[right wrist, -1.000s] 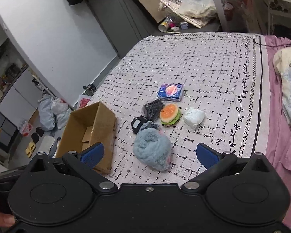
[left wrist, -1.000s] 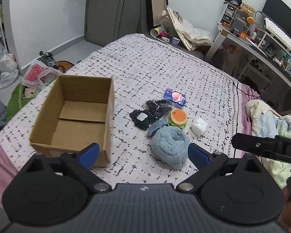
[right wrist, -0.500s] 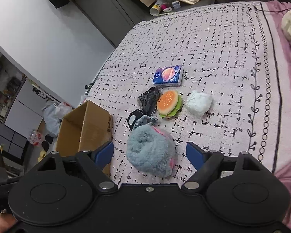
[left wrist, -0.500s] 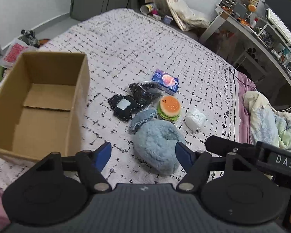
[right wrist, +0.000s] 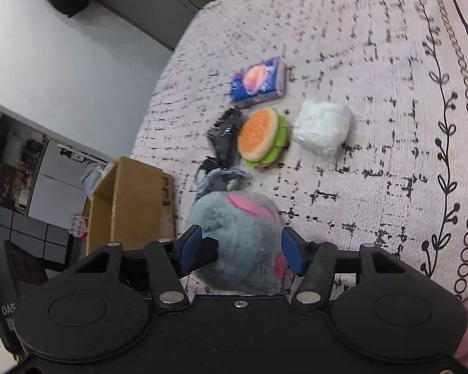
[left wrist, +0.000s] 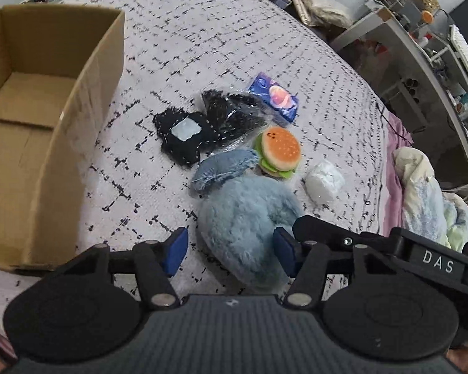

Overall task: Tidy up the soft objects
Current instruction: 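Lower the right gripper onto the light-blue plush toy and close it, then lift the blue plush with the right gripper and carry it over the box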

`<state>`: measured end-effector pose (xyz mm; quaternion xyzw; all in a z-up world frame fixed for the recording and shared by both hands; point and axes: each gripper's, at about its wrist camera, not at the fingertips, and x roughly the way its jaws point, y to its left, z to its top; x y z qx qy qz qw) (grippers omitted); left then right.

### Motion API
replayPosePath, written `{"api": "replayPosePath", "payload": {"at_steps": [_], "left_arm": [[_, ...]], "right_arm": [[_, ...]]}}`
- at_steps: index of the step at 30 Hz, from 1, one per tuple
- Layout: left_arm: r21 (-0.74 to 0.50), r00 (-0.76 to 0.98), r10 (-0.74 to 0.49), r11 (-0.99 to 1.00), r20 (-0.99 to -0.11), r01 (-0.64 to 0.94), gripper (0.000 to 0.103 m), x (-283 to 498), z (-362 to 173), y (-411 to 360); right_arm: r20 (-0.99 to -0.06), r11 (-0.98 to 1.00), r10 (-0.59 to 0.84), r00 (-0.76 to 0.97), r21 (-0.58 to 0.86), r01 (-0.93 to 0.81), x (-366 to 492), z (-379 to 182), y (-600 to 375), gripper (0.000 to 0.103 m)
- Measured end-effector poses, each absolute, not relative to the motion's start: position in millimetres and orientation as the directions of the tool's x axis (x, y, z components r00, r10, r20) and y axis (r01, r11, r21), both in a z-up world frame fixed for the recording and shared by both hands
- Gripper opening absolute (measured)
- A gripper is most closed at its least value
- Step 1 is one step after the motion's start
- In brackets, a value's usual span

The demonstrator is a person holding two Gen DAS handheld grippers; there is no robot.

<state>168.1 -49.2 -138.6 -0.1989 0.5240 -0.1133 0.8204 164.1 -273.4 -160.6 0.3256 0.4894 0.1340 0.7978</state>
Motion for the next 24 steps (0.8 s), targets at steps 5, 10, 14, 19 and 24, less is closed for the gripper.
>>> {"api": "replayPosePath", "payload": {"at_steps": [5,10,14,19,24], "left_arm": [[-0.464,0.436,-0.401,0.885,-0.805,-0.044,0.053,171.4,-144.5,-48.2],[-0.503,0.45,-0.427,0.862,-0.785,-0.059,0.037,171.4,-148.6,-46.1],[-0.5,0.466,-0.422,0.864,-0.778,-0.052,0.035,166.7,-144.9,-46.7],[-0.509,0.484,-0.43,0.86,-0.762,-0.037,0.035,162.1,-134.8,-44.0],[-0.502,0.505,-0.434,0.865,-0.746,0.003,0.035,153.2,-118.0,-42.1]], "right_arm": [[-0.706,0.739,0.542,0.455,0.659,0.143,172.0,-176.2,-276.9,0.039],[-0.7,0.747,0.553,0.452,0.657,0.104,172.7,-178.9,-270.6,0.033],[-0.691,0.763,0.545,0.474,0.643,0.061,168.1,-173.8,-268.2,0.028],[-0.674,0.765,0.54,0.504,0.643,0.04,162.3,-162.6,-268.3,0.027],[-0.652,0.76,0.537,0.535,0.65,0.029,151.9,-146.7,-267.6,0.027]]}}
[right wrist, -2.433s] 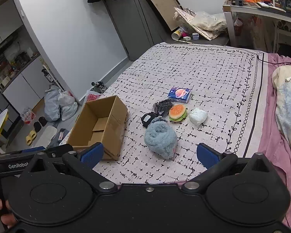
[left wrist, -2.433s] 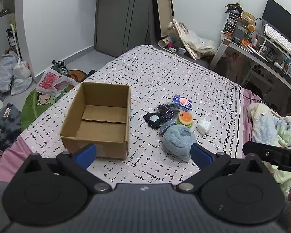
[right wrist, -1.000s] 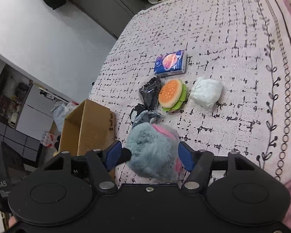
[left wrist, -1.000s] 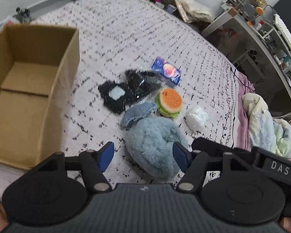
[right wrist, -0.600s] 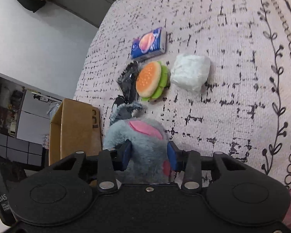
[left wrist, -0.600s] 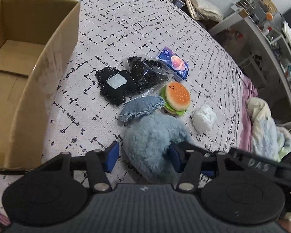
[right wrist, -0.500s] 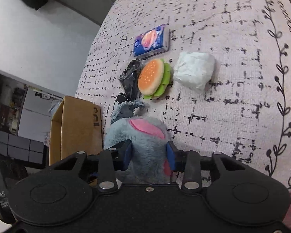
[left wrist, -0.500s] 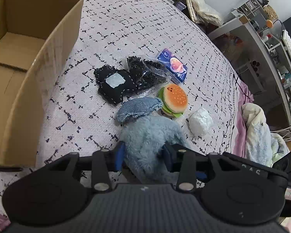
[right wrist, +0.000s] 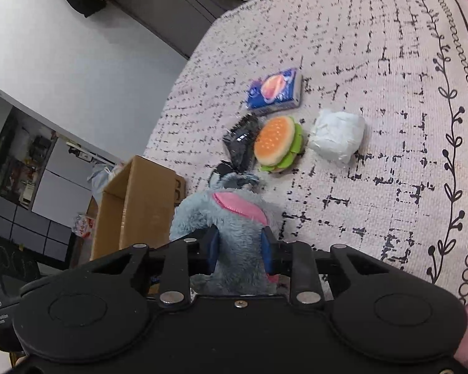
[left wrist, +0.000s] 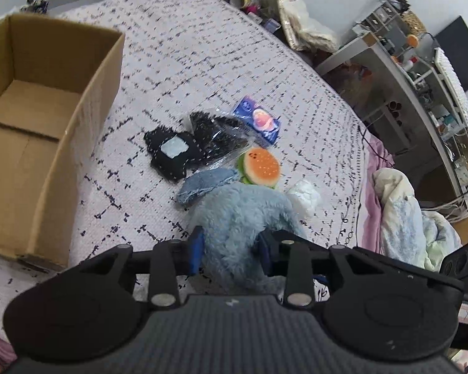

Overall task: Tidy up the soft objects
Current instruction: 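Lift the blue plush with the right gripper and carry it over the box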

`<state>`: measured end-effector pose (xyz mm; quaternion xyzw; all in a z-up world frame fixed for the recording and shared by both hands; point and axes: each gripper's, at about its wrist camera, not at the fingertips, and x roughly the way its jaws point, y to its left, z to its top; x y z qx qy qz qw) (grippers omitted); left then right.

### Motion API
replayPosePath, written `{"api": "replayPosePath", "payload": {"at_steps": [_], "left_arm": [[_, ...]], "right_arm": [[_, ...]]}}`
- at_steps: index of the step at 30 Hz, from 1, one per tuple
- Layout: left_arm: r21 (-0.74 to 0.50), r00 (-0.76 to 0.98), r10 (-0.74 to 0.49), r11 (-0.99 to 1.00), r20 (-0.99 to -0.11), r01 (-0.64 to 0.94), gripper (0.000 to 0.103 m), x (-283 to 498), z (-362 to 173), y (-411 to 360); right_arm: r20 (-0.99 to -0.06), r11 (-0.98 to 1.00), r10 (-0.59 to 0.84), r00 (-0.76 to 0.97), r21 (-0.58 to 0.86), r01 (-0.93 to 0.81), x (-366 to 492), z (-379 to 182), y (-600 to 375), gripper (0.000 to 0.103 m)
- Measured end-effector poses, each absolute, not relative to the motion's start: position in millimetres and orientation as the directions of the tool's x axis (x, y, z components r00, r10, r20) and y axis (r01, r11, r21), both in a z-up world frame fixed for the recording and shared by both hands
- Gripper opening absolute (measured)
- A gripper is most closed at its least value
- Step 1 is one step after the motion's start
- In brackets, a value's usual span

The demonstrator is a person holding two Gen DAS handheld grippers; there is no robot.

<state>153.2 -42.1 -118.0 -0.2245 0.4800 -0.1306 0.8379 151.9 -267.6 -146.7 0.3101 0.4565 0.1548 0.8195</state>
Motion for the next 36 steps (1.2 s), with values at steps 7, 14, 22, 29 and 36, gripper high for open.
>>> {"api": "replayPosePath", "payload": {"at_steps": [7,14,22,29,36], "left_arm": [[-0.496,0.552,-0.427,0.868,-0.716,0.028,0.035,139.7,-93.9,-33.2],[-0.504,0.589,-0.447,0.86,-0.674,0.076,0.035,129.0,-69.4,-19.3],[-0.507,0.616,-0.457,0.855,-0.641,0.107,0.035,116.0,-49.4,-1.6],[-0.526,0.645,-0.456,0.845,-0.613,0.097,0.035,113.4,-41.3,17.2],[-0.569,0.677,-0.44,0.822,-0.59,0.038,0.035,112.7,-38.2,46.3]], "right_arm": [[-0.624,0.766,0.524,0.579,0.643,0.0,136.0,-120.6,-255.2,0.027],[-0.595,0.774,0.517,0.615,0.632,-0.039,127.7,-93.9,-241.3,0.027],[-0.573,0.788,0.506,0.645,0.611,-0.076,118.9,-74.3,-222.5,0.027],[-0.565,0.797,0.498,0.658,0.598,-0.089,118.9,-62.5,-202.9,0.027],[-0.564,0.805,0.506,0.653,0.58,-0.123,126.9,-50.8,-172.5,0.027]]}}
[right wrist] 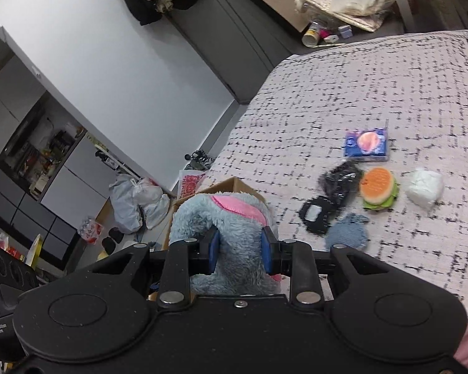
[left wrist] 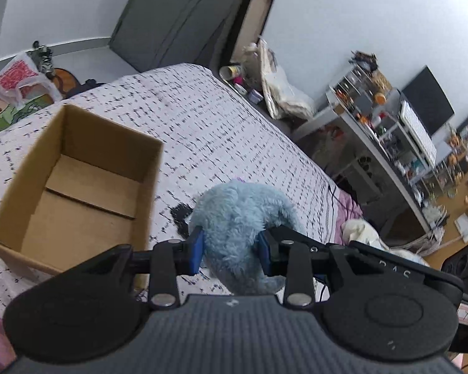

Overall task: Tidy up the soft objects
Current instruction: 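Lift the blue plush with the right gripper and carry it over the box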

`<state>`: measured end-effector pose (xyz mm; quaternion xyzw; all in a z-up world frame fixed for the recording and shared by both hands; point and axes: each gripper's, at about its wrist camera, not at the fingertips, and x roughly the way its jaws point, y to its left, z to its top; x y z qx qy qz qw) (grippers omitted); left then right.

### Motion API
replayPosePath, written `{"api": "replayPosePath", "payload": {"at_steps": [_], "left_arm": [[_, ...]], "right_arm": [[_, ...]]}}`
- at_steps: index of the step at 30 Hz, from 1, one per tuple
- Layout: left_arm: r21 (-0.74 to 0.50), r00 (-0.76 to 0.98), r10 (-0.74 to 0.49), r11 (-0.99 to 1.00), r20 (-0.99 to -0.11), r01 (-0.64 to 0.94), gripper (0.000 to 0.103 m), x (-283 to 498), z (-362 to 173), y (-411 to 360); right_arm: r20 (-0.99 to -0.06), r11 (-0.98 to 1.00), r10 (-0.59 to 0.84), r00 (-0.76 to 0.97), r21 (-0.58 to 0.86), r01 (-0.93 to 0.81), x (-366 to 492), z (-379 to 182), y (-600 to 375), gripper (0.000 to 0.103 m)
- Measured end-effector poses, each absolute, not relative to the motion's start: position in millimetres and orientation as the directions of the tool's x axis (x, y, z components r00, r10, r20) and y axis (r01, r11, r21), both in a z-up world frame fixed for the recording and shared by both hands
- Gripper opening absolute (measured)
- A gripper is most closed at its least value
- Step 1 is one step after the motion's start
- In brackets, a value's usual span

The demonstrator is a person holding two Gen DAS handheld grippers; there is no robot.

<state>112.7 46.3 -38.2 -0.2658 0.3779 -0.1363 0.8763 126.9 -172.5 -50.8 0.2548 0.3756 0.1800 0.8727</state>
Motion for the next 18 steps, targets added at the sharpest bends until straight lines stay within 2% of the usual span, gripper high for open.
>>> {"api": "replayPosePath", "payload": {"at_steps": [7,18], "left_arm": [[-0.593,0.709,-0.407,0.805,-0.575,-0.019,0.035,111.5,-37.5,76.4],[-0.606,0.724,-0.327,0.78,-0.607,-0.155,0.035,116.9,-49.9,122.9]], "right_arm": [[-0.563,0.801,0.528,0.636,0.579,-0.151,137.0,-47.2,-143.3,0.027],[-0.582,0.779,0.567,0.583,0.609,-0.149,156.7,-61.9,-96.3,0.027]]}}
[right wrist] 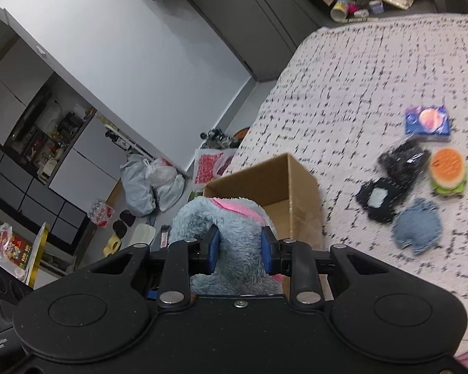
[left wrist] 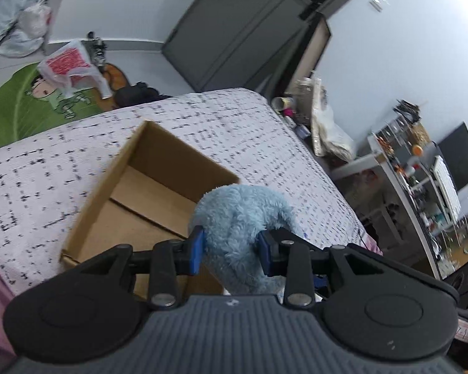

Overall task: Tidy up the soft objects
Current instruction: 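Lift the blue plush with the right gripper and carry it over the box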

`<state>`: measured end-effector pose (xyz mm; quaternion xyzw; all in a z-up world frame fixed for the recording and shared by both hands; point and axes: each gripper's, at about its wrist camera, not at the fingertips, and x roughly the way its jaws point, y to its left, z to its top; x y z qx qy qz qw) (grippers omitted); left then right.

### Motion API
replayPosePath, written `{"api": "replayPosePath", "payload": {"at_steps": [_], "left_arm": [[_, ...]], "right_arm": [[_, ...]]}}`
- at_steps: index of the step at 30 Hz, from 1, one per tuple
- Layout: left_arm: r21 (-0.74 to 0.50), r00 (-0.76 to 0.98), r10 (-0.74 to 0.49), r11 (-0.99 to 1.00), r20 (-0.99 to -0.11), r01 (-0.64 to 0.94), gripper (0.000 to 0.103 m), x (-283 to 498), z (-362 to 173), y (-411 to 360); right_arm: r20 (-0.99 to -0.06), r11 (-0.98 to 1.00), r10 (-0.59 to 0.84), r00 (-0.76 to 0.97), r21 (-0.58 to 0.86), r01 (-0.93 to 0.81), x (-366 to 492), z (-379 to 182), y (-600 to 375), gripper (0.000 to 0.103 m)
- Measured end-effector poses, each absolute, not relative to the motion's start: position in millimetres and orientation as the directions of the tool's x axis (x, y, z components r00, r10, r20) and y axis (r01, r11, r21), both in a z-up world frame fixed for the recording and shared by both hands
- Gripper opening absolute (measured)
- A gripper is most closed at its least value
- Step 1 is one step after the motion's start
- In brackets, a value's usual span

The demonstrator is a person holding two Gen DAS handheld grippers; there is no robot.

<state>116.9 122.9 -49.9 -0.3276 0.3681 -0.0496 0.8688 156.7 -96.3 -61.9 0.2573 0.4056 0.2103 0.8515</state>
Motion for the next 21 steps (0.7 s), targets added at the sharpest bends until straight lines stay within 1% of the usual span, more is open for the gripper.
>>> {"api": "replayPosePath", "payload": {"at_steps": [8,14,17,18,19,20,21], "left_arm": [[-0.617,0.717,-0.281,0.744,-0.638,-0.257,0.035,125.6,-64.6,152.5],[-0.611,0.692,-0.252,0.716,-0.676,-0.337,0.035,133.4,-83.0,167.7],[-0.597,0.679,-0.23,0.711,-0.697,-0.371,0.036,136.3,-89.3,172.3],[-0.591,0.673,-0.224,0.711,-0.705,-0.381,0.039,137.6,-91.4,173.3],[-0.586,0.668,-0.219,0.71,-0.711,-0.391,0.04,138.6,-92.3,173.4],[-0.582,0.663,-0.216,0.71,-0.717,-0.397,0.041,140.0,-93.2,173.9],[-0.58,0.661,-0.216,0.71,-0.719,-0.399,0.045,140.9,-94.2,174.1]], "right_arm": [[-0.601,0.764,0.597,0.532,0.629,-0.146,173.1,-79.1,-68.7,0.027],[-0.639,0.772,0.598,0.484,0.623,-0.131,183.2,-95.3,-50.7,0.027],[-0.657,0.77,0.6,0.456,0.629,-0.108,187.9,-104.5,-45.1,0.031],[-0.668,0.773,0.597,0.445,0.628,-0.095,189.6,-107.8,-43.5,0.034],[-0.678,0.774,0.594,0.432,0.628,-0.08,191.4,-111.6,-42.5,0.036],[-0.684,0.774,0.594,0.423,0.629,-0.07,193.0,-114.3,-41.8,0.04],[-0.687,0.773,0.594,0.419,0.631,-0.06,193.4,-116.2,-41.8,0.043]]}}
